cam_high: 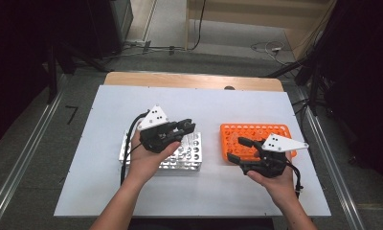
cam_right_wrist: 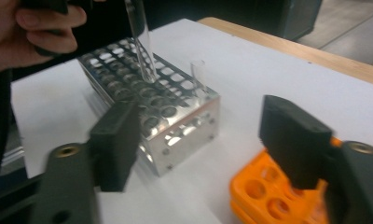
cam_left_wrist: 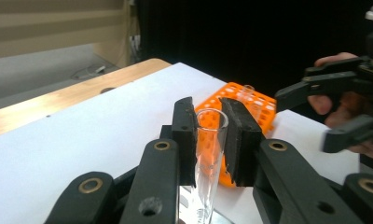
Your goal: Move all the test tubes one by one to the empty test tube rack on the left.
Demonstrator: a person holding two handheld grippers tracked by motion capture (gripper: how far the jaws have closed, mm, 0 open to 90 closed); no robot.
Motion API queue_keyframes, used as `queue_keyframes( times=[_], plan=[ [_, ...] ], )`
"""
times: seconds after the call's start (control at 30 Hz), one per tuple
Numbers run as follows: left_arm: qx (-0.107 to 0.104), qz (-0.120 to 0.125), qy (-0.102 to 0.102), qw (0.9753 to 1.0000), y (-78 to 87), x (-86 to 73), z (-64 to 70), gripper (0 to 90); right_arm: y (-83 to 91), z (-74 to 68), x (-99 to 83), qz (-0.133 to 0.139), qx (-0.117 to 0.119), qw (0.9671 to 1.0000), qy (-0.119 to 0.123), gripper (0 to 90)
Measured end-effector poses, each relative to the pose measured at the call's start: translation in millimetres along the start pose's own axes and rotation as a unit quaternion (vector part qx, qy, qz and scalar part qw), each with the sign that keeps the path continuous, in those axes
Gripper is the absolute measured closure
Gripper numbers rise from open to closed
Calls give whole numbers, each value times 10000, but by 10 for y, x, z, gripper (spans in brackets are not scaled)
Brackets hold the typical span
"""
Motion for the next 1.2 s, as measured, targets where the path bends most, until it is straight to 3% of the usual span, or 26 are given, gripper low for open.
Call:
queue_keyframes(
  times=[0.27, 0.63, 0.87, 1.2],
  plan=[
    [242, 127, 118, 9996, 16, -11, -215, 765, 146, 179, -150, -17, -41, 9997, -231, 0],
    [464, 236, 218, 9984, -114, -60, -377, 766, 383, 448, -303, 16, -287, 9987, -428, 0],
    [441, 98, 225, 9987, -289, -161, -368, 766, 435, 554, -359, 60, -391, 9978, -526, 0],
    [638, -191, 94, 9977, -377, -272, -363, 766, 455, 591, -384, 70, -443, 9974, -563, 0]
  ],
)
Point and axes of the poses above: each handheld gripper's, and its own axes: y roughly backward along the jaws, x roughly out of its top, z roughly to its right, the point moved 9 cm from there along -y, roughly forward along the jaws, and after that the axes turned 2 degrees about -x, right-handed, at the moved point
